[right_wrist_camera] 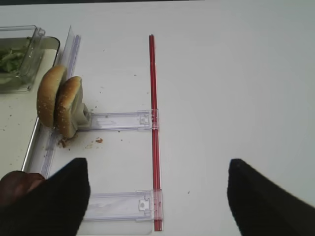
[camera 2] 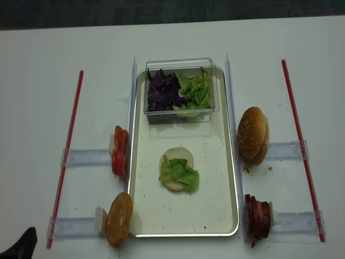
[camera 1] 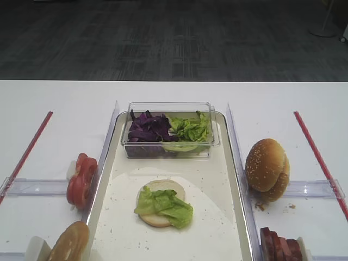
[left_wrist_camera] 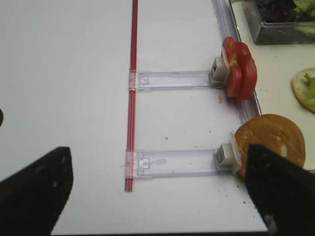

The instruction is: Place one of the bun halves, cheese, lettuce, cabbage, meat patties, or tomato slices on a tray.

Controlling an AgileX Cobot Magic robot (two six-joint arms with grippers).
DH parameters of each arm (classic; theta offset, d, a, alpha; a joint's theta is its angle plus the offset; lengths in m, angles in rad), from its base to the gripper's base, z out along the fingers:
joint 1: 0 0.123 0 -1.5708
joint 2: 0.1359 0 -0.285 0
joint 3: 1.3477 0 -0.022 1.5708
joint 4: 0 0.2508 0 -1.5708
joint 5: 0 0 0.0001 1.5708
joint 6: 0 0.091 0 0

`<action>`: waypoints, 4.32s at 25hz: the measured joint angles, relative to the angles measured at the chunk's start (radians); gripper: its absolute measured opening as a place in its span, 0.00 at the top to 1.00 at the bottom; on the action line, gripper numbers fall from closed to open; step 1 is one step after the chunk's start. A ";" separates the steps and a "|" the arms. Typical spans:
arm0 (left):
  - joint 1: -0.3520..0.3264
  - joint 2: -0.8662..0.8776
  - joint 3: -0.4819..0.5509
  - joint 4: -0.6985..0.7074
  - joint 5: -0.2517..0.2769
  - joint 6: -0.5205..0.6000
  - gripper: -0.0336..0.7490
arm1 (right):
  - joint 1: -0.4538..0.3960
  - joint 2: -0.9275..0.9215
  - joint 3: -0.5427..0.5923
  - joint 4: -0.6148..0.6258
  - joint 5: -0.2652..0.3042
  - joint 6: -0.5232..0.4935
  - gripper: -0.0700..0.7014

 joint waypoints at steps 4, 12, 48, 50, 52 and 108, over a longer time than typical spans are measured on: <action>0.000 0.000 0.000 0.000 0.000 0.000 0.12 | 0.000 -0.040 0.000 -0.002 0.003 0.000 0.14; 0.000 0.000 0.000 0.000 0.000 0.000 0.12 | 0.000 -0.043 0.000 -0.004 0.003 0.000 0.14; 0.000 0.000 0.000 0.000 0.000 0.000 0.12 | 0.000 -0.043 0.000 -0.004 0.003 0.000 0.14; 0.000 0.000 0.000 0.000 0.000 0.000 0.12 | 0.000 -0.043 0.000 -0.004 0.003 0.000 0.14; 0.000 0.000 0.000 0.000 0.000 0.000 0.12 | 0.000 -0.043 0.000 -0.004 0.003 0.000 0.14; 0.000 0.000 0.000 0.000 0.000 0.000 0.12 | 0.000 -0.043 0.010 -0.004 0.010 0.005 0.14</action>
